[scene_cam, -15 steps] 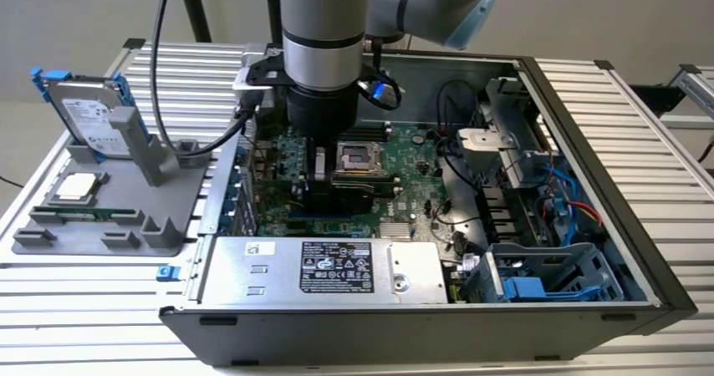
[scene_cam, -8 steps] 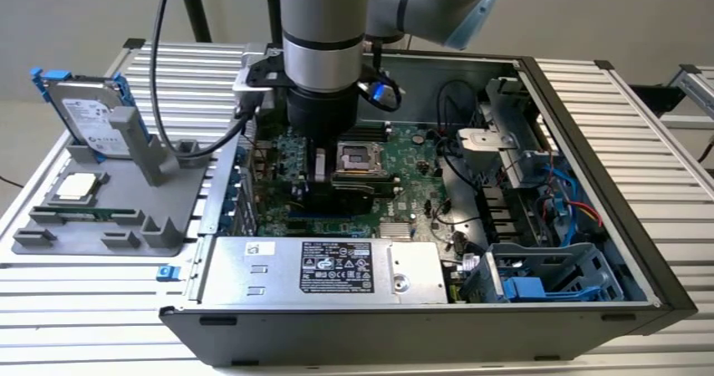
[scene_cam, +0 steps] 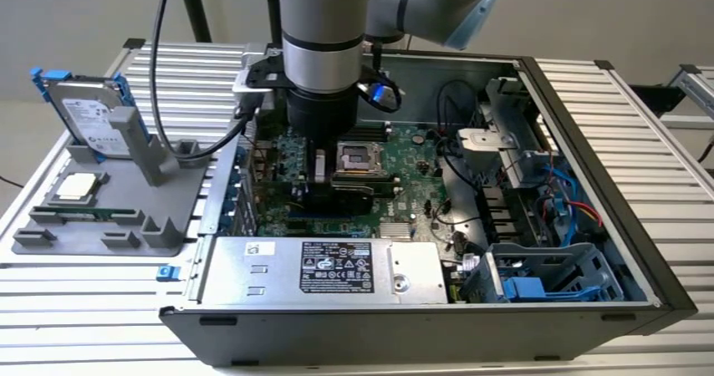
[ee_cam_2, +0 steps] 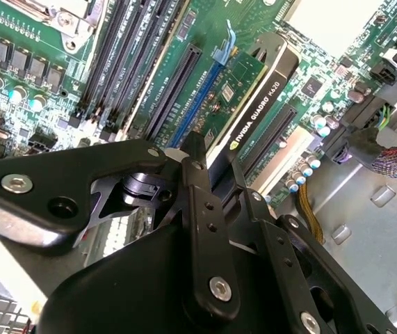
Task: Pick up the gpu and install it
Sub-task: 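Insert the gpu into the slot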
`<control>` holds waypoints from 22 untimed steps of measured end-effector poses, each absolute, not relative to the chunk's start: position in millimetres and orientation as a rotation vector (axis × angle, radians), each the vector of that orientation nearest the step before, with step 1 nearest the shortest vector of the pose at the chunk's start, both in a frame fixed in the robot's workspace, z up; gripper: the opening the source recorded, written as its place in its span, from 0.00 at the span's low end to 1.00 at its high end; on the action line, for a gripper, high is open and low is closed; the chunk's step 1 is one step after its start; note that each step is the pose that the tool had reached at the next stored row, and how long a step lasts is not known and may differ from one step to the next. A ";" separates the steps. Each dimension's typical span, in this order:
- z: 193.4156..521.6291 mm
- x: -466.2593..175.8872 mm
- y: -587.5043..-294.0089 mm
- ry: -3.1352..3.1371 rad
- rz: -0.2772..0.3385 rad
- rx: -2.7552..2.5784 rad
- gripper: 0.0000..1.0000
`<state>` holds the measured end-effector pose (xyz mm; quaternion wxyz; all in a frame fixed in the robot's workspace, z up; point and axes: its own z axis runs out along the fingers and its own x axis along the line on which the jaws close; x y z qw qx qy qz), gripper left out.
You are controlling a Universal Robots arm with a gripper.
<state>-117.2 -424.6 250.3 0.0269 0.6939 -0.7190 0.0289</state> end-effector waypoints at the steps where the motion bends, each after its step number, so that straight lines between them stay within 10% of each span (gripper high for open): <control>1: 250.2 -117.7 -424.6 -2.221 0.089 2.143 0.00; 22: 263.6 -112.0 -424.9 -2.215 0.078 2.139 0.00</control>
